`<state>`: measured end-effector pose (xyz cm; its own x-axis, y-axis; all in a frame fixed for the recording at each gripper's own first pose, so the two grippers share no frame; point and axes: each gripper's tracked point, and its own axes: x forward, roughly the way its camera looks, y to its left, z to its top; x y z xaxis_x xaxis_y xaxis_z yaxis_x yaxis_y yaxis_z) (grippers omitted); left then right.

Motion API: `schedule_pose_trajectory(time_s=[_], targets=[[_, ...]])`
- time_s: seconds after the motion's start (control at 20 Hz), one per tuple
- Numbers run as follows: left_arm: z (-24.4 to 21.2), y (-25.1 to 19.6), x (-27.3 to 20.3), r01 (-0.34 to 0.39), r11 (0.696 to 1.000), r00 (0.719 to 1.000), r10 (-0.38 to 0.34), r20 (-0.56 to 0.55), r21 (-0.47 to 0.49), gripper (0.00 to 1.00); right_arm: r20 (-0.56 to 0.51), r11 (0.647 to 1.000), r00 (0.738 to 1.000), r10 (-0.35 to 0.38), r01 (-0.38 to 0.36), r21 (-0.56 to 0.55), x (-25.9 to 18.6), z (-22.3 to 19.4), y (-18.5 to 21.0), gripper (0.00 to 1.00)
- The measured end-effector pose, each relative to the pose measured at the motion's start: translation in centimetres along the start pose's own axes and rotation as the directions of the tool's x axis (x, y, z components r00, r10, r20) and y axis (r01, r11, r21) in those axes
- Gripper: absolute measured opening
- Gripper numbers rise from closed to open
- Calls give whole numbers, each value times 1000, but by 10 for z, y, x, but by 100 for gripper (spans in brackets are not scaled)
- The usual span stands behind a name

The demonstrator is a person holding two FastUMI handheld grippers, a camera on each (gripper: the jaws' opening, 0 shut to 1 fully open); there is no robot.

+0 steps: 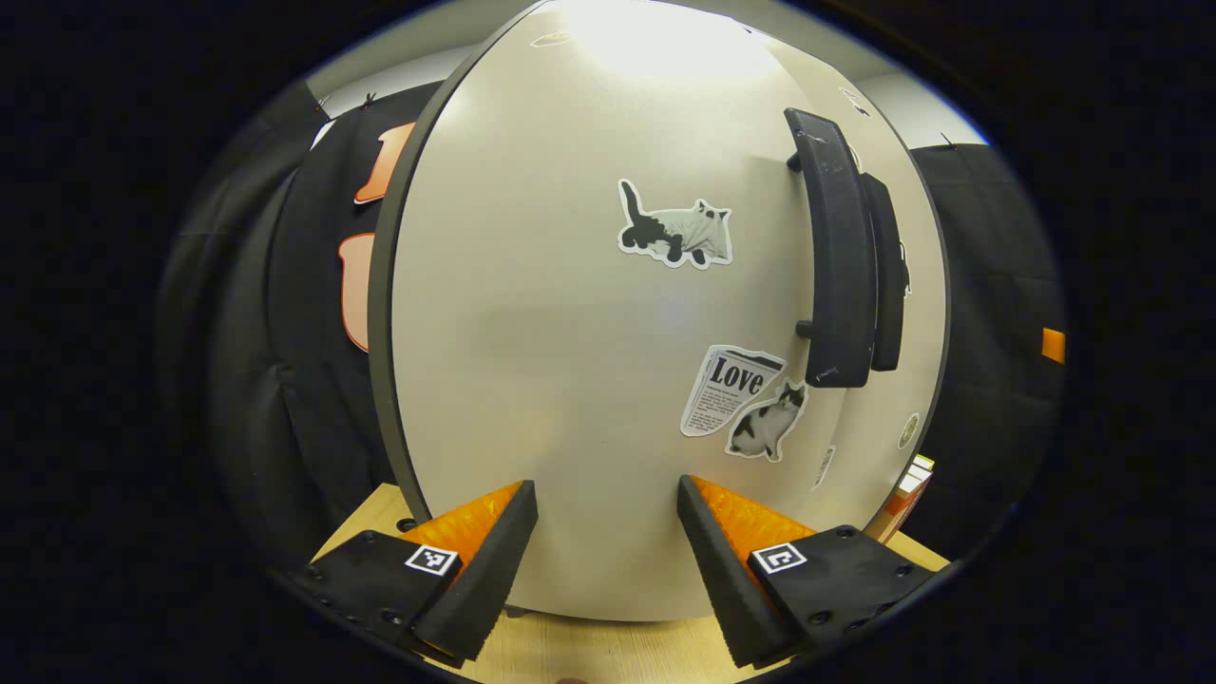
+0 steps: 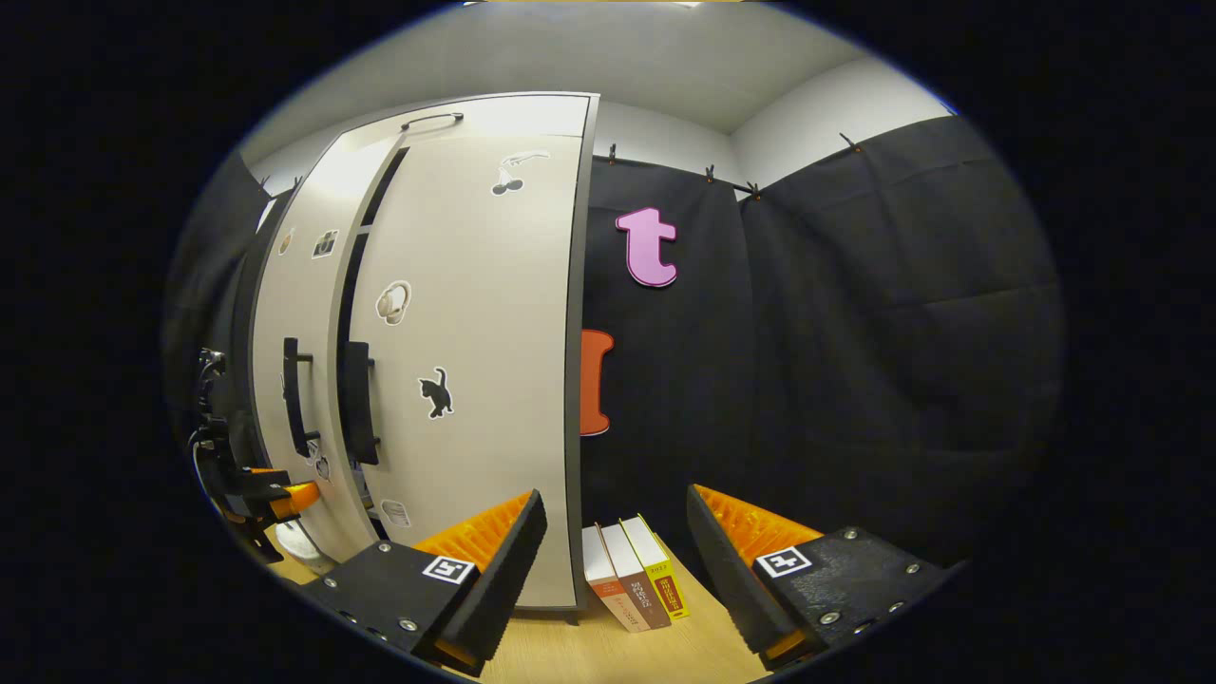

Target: Grab one shoe with the right hand and put it into the shoe cabinet, grab the other shoe with the left hand and put it into the shoe cabinet; then close the right door with the right hand and the left door with the left hand.

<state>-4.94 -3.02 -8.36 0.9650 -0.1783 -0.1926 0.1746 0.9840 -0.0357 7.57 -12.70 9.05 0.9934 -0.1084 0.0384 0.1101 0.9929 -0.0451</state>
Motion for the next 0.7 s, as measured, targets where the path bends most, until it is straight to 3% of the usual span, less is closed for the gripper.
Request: schedule_pose_trajectory(time_s=[0.25, 0.45, 0.7], targets=[[23, 2, -19, -7, 999, 1000, 7, 2, 32, 97, -1, 999, 999, 36, -36, -3, 11, 7, 10, 92], [65, 14, -69, -9, 1000, 999, 9, 36, 10, 96, 4, 998, 998, 62, -62, -5, 9, 17, 16, 92], [126, 49, -133, -74, 997, 989, 71, 128, 23, 99, 14, 997, 997, 79, -79, -10, -1, 35, 21, 92]])
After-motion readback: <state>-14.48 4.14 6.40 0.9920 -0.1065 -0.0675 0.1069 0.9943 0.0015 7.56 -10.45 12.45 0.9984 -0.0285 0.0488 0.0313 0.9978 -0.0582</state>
